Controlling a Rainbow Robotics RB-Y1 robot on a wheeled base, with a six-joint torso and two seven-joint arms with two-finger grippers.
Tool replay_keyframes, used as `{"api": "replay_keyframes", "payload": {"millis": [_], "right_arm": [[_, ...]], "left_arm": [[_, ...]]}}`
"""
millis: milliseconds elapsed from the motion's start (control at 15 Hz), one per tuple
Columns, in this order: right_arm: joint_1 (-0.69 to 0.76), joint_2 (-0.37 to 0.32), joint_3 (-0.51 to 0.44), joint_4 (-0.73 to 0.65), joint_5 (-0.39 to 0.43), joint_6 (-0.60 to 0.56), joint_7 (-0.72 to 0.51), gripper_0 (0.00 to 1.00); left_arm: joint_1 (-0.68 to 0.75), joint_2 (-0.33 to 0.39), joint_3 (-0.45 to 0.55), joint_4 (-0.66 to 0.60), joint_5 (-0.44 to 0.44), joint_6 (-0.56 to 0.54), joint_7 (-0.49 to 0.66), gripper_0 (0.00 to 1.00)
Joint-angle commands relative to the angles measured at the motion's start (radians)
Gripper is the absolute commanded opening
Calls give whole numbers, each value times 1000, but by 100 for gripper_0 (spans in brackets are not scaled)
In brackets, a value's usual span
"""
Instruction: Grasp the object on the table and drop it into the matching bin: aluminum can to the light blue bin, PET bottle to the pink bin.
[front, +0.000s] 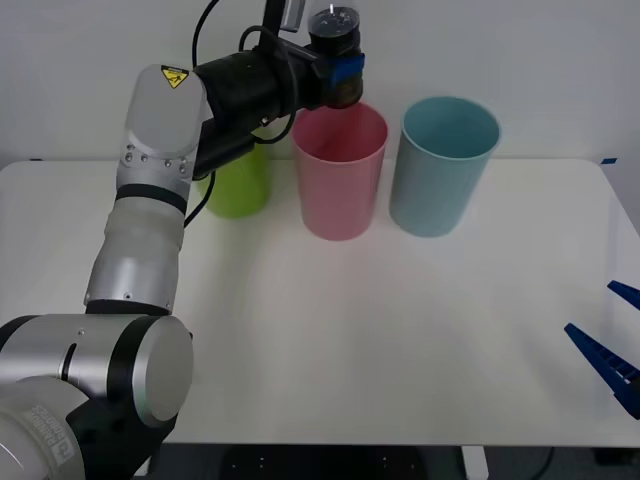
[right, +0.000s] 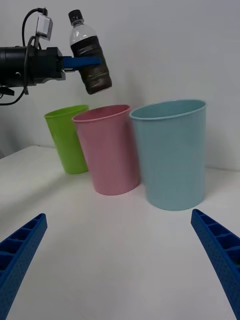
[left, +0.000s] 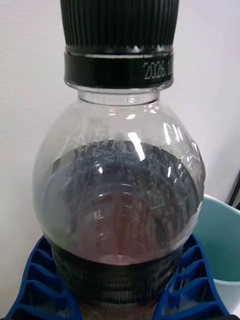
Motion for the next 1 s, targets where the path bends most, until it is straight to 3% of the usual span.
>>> {"api": "replay_keyframes", "payload": {"millis": [67, 133, 200, 667, 1000], "right_arm": [[0, 0, 0, 0, 0, 0, 0, 100], [0, 0, 0, 0, 0, 0, 0, 100], [0, 0, 0, 0, 0, 0, 0, 100], [0, 0, 0, 0, 0, 0, 0, 100], [0, 0, 0, 0, 0, 0, 0, 100]], "left_arm": [[0, 0, -1, 0, 0, 2, 2, 8], [1, 0, -3, 2, 0, 4, 0, 33], [1, 0, -4, 0, 1, 7, -1, 100], [9, 2, -3, 0, 39, 7, 2, 100], [63, 29, -15, 0, 174, 5, -35, 100]]}}
